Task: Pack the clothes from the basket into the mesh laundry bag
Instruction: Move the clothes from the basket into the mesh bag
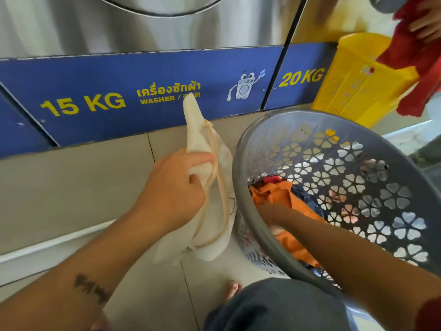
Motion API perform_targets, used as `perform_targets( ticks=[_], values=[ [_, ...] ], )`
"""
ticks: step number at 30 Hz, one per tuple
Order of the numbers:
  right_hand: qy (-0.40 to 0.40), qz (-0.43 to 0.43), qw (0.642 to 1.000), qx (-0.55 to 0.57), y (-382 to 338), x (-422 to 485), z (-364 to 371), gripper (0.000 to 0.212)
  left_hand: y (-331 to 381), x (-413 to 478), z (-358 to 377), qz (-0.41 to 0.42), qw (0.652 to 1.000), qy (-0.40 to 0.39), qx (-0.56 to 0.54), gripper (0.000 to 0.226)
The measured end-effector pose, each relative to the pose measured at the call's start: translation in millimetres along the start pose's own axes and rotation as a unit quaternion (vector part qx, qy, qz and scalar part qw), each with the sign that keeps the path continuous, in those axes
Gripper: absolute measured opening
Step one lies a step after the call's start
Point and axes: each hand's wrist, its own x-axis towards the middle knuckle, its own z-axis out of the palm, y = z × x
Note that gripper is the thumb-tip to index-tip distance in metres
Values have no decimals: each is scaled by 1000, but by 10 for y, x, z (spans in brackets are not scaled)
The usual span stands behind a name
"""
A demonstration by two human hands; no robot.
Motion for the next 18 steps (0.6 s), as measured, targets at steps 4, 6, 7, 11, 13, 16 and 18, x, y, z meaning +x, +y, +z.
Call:
perform_targets(
  ticks=[4, 6, 7, 11, 13, 16, 18],
  values=[
    [33, 7, 998, 51, -4, -292, -418, 50, 60, -4, -45, 14, 1000, 0, -7, 58],
    [42, 19, 993, 105, 7, -474, -645, 55, 112, -31, -98, 20, 1000, 8, -15, 60],
    [49, 18, 990, 130, -14, -618, -788, 53, 136, -54, -127, 23, 1000, 12, -17, 61],
    [138, -28, 967, 212, -69, -1228, -1286, 28, 230, -191, -280, 25, 999, 42, -11, 62],
    [205, -59, 936, 280, -142, -1526, -1455, 33, 263, -281, -361, 18, 998, 59, -11, 61],
    [292, -111, 869, 384, -399, -1953, -1645, 43, 266, -425, -447, 10, 997, 70, -7, 62],
    [319, -152, 854, 382, -657, -2189, -1712, 49, 261, -521, -487, 6, 998, 67, -8, 63]
  ],
)
